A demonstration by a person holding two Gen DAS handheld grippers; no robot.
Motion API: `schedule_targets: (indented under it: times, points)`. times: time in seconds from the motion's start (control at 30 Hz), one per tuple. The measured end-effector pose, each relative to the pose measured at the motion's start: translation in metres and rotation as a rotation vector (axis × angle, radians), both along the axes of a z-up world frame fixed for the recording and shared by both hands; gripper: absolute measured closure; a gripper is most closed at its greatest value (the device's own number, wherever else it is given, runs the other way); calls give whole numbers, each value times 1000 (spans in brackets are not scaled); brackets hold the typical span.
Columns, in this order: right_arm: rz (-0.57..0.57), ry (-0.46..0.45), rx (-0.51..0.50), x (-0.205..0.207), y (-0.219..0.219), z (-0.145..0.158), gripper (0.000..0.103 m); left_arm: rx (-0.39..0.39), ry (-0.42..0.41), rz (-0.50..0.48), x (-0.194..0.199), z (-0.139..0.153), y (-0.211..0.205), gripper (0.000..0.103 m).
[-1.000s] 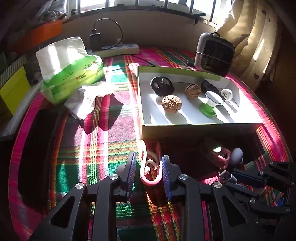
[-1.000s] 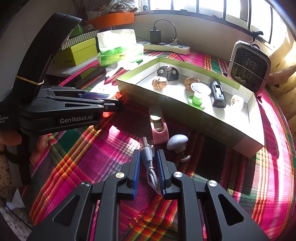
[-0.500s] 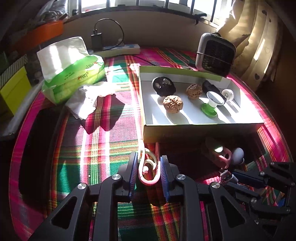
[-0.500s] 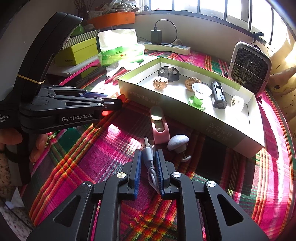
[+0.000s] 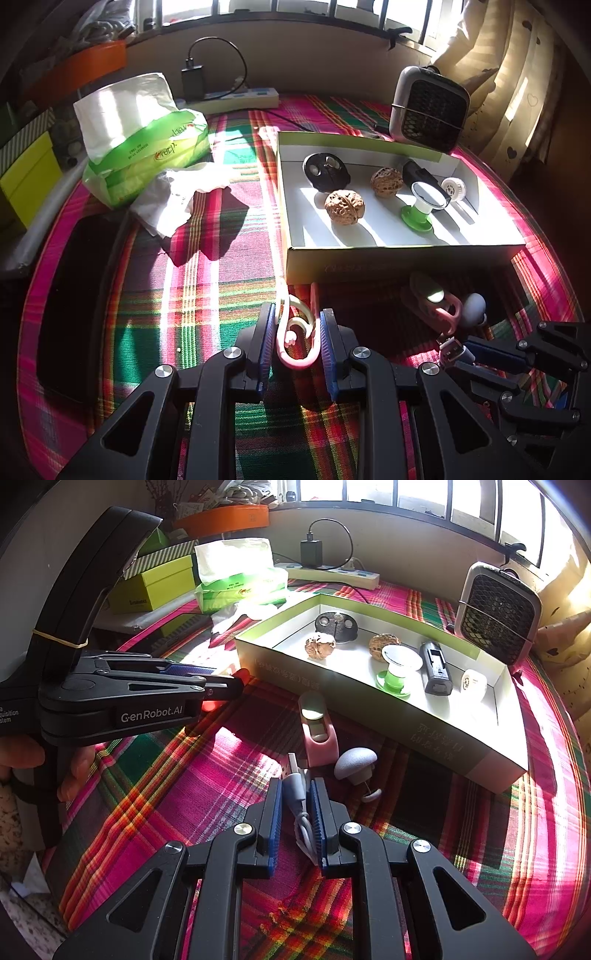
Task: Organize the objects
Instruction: 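Close left tool on pink hook while right tool closes on white cable, then lift pink hook with left tool toward box while right tool lifts cable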
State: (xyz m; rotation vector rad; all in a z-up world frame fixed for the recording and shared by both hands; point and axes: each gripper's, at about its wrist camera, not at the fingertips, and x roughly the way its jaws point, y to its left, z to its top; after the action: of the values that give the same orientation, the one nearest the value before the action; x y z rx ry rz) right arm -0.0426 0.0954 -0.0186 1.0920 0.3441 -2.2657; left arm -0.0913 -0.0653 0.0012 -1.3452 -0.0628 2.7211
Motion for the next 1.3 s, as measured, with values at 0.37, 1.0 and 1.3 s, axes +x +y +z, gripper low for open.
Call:
schedule_targets:
  times: [0.37, 1.0, 1.3]
  points:
    - [1, -2, -8, 0, 1, 1, 87, -4, 0, -2, 1, 1, 0, 82]
    - [-10, -13, -58, 0, 8, 7, 91, 4, 34, -14, 11, 15, 2, 82]
    - [-20, -16, -89, -1, 14, 11, 91, 3, 38, -21, 14, 19, 6, 82]
